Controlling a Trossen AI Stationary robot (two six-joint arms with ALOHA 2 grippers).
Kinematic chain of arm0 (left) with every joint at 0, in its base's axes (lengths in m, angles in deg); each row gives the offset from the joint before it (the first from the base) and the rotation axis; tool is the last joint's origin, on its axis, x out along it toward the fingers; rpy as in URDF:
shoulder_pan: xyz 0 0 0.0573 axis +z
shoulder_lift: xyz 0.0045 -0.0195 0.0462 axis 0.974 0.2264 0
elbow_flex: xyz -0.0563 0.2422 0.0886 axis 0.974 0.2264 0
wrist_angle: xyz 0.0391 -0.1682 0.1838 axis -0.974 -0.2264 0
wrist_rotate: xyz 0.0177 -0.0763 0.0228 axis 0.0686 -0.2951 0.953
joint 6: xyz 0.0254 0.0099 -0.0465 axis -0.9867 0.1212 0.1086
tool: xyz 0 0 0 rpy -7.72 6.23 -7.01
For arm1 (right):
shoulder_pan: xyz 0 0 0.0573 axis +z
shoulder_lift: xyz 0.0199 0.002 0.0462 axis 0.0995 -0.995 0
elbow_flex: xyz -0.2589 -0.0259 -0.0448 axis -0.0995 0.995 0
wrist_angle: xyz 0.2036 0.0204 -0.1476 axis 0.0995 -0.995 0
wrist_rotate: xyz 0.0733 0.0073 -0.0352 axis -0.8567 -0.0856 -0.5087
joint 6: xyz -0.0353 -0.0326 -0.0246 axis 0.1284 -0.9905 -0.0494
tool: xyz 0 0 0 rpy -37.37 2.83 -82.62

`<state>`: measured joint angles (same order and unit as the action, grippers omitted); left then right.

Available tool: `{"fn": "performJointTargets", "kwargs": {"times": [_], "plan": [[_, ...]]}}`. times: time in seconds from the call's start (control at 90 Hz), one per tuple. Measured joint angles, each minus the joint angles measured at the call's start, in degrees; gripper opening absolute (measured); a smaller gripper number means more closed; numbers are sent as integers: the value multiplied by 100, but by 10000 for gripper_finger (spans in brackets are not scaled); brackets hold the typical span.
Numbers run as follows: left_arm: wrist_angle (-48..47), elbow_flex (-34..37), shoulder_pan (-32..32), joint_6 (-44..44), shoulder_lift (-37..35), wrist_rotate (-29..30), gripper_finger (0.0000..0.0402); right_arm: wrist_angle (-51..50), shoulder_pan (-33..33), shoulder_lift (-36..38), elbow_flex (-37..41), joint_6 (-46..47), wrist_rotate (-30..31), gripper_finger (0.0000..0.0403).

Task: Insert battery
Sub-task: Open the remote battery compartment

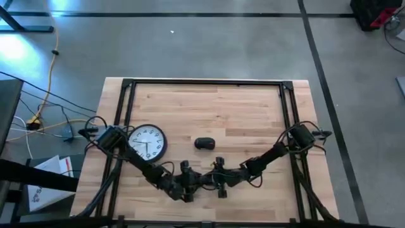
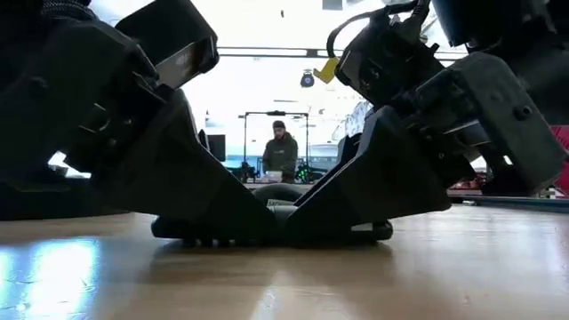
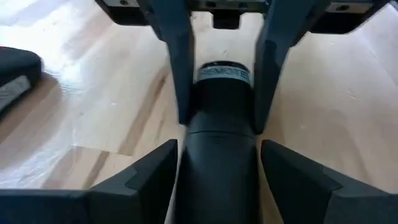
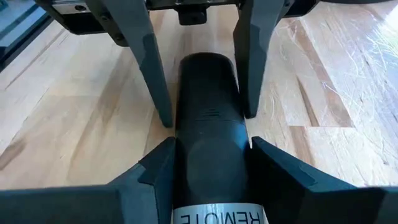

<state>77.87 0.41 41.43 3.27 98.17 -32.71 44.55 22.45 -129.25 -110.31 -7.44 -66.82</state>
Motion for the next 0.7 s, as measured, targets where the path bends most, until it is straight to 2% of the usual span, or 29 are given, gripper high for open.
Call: {"fn": "performJointTargets", "kwargs": {"times": [0.089, 0.289, 0.489, 0.7], "plan": [[-27, 0, 87, 80, 0, -277, 202, -5, -2, 0, 0, 2, -15, 150], [-61, 0, 134, 28, 0, -294, 177, -59, -4, -2, -2, 33, -41, 150], [-103, 0, 85, -15, -2, -318, 171, -100, -4, -2, -7, 39, -50, 150], [-888, -28, -17, 245, -215, -279, 174, -113, -20, -17, -26, 42, -143, 150]]}}
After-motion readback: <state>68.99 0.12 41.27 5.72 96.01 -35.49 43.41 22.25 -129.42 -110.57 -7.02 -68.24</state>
